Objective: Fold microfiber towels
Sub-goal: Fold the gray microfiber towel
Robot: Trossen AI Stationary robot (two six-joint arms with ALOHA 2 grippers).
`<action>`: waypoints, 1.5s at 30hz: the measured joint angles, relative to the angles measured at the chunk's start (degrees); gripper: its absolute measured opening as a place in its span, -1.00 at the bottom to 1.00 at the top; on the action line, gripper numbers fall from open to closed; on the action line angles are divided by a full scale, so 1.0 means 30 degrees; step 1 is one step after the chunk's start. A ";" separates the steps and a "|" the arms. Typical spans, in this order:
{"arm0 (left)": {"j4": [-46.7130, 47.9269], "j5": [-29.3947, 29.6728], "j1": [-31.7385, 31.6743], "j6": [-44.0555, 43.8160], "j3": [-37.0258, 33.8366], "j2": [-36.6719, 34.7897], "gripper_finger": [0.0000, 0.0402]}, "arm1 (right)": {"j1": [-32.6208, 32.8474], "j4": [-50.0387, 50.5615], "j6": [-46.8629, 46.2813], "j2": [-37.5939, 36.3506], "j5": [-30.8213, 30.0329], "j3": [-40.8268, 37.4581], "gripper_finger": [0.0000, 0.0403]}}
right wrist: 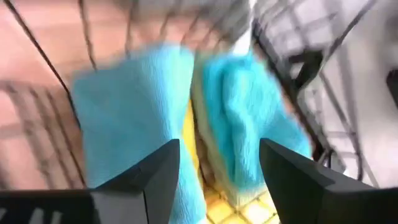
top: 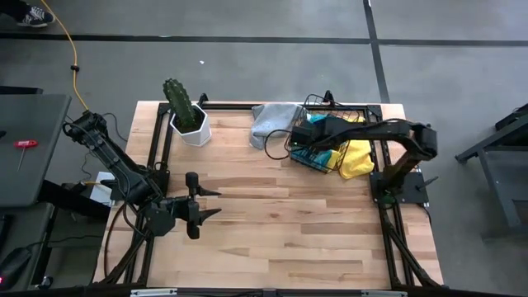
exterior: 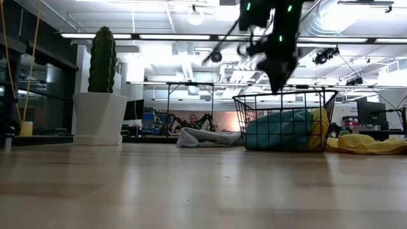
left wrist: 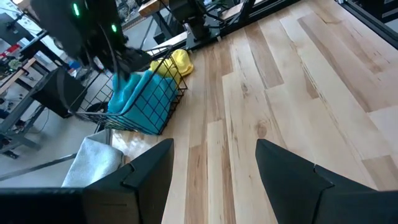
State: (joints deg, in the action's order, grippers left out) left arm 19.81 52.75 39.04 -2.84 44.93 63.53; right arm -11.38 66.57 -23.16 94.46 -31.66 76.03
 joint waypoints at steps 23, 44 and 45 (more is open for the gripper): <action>-0.0113 0.0253 -0.1748 -0.1918 0.0007 0.0768 0.08 | 0.9862 -3.7208 0.9740 -0.3308 -0.0449 -1.0548 0.06; -0.3410 -1.4003 -2.1650 -0.3705 0.3484 0.9926 0.05 | 1.0923 -3.7151 0.8166 -0.3296 -0.0443 -0.9595 0.06; -0.3399 -1.4010 -2.1920 -0.3982 0.3821 1.0326 0.05 | 1.0923 -3.7151 0.8170 -0.3296 -0.0443 -0.9595 0.06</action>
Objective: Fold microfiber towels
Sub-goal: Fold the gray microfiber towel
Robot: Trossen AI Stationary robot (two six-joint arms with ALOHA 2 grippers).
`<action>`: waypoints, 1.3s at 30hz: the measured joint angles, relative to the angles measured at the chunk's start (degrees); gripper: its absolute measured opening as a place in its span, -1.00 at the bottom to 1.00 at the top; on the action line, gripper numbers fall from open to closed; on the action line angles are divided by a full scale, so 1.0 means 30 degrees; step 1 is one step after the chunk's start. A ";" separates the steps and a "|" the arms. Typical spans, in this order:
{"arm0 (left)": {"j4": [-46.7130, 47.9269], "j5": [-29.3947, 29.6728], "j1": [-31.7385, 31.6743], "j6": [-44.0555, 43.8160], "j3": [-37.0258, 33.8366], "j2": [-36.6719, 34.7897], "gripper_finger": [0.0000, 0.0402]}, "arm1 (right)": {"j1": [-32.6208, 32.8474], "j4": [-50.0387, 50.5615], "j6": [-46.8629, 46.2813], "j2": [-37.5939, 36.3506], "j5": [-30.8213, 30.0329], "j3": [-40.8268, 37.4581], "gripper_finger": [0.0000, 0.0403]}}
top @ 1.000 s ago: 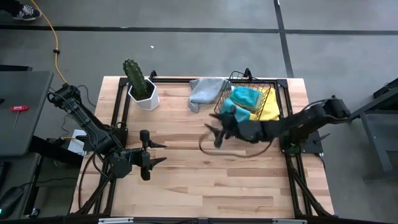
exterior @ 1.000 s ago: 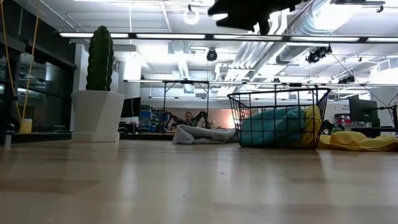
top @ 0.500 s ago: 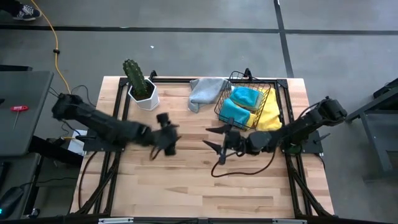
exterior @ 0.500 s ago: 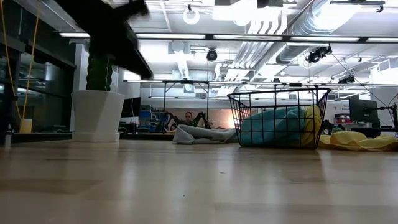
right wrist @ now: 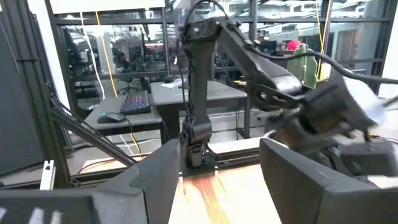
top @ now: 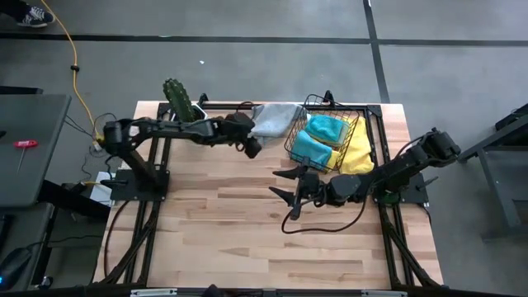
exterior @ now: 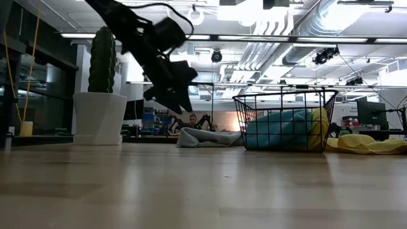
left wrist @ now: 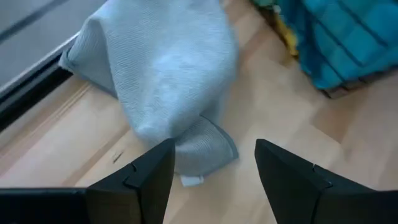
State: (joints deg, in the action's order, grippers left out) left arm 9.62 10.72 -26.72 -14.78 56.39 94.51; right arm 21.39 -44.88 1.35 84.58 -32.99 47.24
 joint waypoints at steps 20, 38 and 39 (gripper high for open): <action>0.3085 0.2550 -0.1046 -0.2265 0.3261 0.4223 0.05 | -0.0036 0.0022 -0.0111 0.0000 -0.0058 0.0015 0.06; 0.3412 0.0615 -0.1633 -0.1456 0.3261 0.5109 -0.81 | -0.0040 0.0022 -0.0469 0.0000 -0.0581 0.0015 0.06; 0.3552 0.0142 -0.1633 -0.0953 0.3254 0.5194 -0.91 | -0.0044 0.0022 -0.0462 0.0000 -0.0579 0.0015 0.06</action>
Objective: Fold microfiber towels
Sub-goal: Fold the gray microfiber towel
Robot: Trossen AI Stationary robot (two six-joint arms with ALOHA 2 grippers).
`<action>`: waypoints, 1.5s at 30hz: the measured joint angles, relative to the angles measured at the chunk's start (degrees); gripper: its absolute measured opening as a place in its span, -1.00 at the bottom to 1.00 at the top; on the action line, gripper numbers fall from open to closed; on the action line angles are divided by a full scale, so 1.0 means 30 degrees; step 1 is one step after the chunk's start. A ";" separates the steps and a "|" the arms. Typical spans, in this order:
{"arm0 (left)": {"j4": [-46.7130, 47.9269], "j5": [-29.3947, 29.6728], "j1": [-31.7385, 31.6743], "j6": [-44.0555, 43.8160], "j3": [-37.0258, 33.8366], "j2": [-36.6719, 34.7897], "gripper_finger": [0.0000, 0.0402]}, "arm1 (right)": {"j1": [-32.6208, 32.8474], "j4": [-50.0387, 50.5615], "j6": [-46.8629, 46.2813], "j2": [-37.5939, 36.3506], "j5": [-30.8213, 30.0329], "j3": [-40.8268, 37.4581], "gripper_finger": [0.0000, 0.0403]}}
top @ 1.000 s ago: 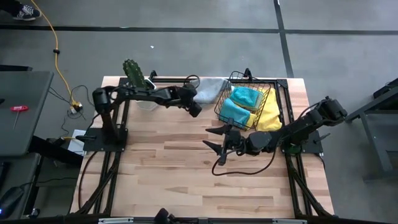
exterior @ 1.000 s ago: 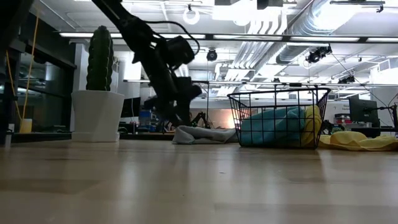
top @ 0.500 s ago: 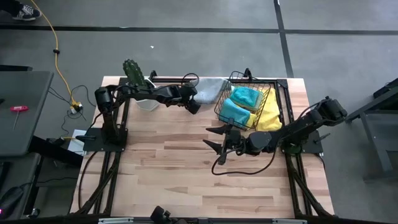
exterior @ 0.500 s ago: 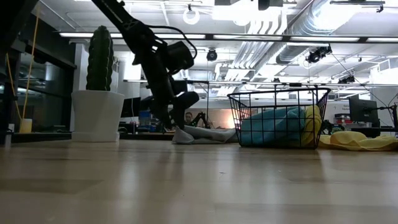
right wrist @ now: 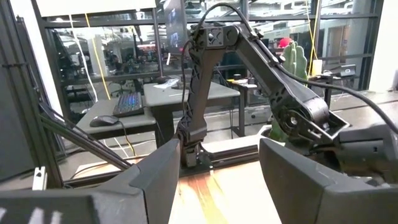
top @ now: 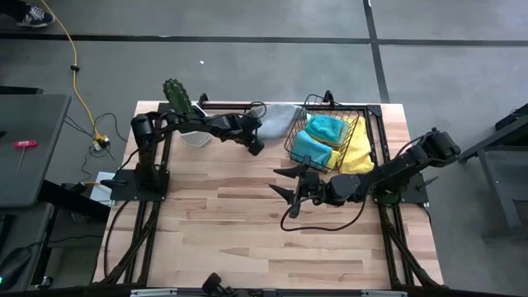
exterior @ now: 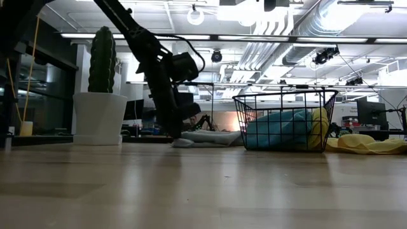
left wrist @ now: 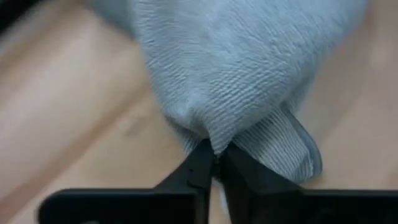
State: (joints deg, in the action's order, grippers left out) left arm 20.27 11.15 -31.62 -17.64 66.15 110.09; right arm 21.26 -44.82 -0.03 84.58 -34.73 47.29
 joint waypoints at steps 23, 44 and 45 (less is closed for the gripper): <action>0.7147 -0.4949 1.1726 0.0997 -0.3439 -0.7650 -1.00 | -0.0373 0.0394 -0.1007 -0.0007 0.0003 0.0007 0.06; 1.0127 -0.1994 1.6154 0.2789 -0.0694 -0.7644 -0.29 | -0.0882 0.1020 -0.2193 -0.0007 0.0003 0.0007 0.06; 1.0195 -0.2175 1.6400 0.2807 -0.0678 -0.7644 -0.24 | -0.0882 0.1020 -0.2193 -0.0007 0.0003 0.0007 0.06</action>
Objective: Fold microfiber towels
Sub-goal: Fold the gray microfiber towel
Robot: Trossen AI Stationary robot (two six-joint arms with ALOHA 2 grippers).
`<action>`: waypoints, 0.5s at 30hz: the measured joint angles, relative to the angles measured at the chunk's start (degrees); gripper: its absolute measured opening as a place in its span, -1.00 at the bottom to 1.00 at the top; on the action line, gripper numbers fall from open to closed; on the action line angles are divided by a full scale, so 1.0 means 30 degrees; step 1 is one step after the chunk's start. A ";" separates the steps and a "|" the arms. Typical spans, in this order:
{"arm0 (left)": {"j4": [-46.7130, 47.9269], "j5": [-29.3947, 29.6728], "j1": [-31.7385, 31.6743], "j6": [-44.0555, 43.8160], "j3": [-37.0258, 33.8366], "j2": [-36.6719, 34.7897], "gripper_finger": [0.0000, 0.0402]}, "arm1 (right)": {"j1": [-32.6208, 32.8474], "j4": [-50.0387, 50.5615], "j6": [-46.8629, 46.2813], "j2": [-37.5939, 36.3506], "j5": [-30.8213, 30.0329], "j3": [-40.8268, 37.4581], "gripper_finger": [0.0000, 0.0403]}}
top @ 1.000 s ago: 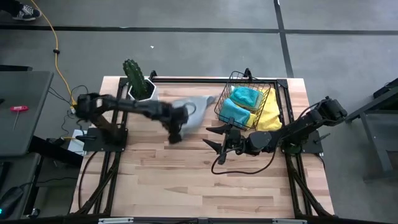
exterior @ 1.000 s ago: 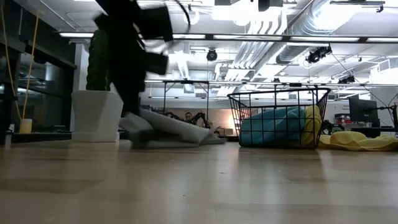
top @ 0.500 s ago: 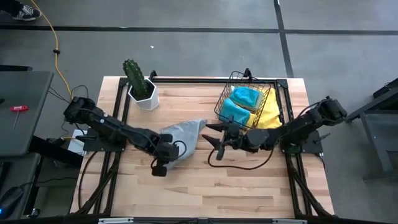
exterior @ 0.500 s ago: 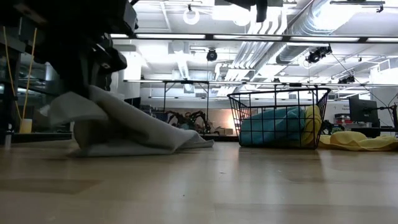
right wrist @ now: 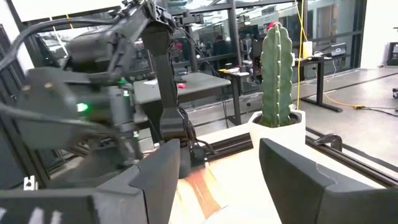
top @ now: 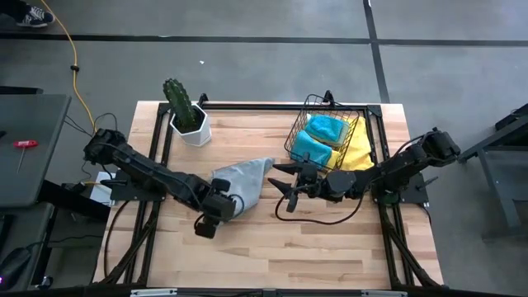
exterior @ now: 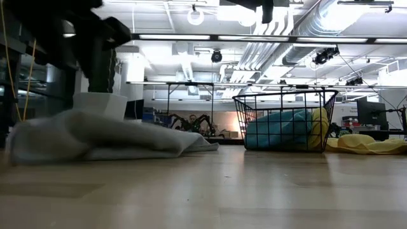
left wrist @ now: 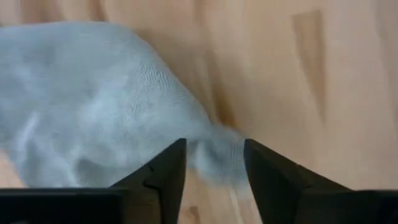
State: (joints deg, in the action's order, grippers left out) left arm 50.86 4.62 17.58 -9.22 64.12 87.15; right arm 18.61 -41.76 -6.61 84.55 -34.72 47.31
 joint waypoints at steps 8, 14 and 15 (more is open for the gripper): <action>0.0533 0.0271 0.2872 -0.0048 -0.0904 0.0011 -0.04 | 0.0000 0.0007 0.0002 0.0000 0.0000 0.0000 0.06; -0.1716 0.1862 0.4953 -0.1974 -0.3503 0.0022 -0.05 | 0.0000 0.0036 -0.0006 0.0000 0.0000 0.0000 0.06; -0.2759 0.1980 0.5111 -0.2927 -0.4069 0.0022 -0.05 | 0.0000 0.0038 -0.0046 0.0000 0.0000 0.0000 0.06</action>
State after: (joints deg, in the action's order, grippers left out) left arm 42.58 10.56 32.92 -18.00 51.91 87.22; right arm 18.61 -41.64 -6.75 84.55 -34.72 47.31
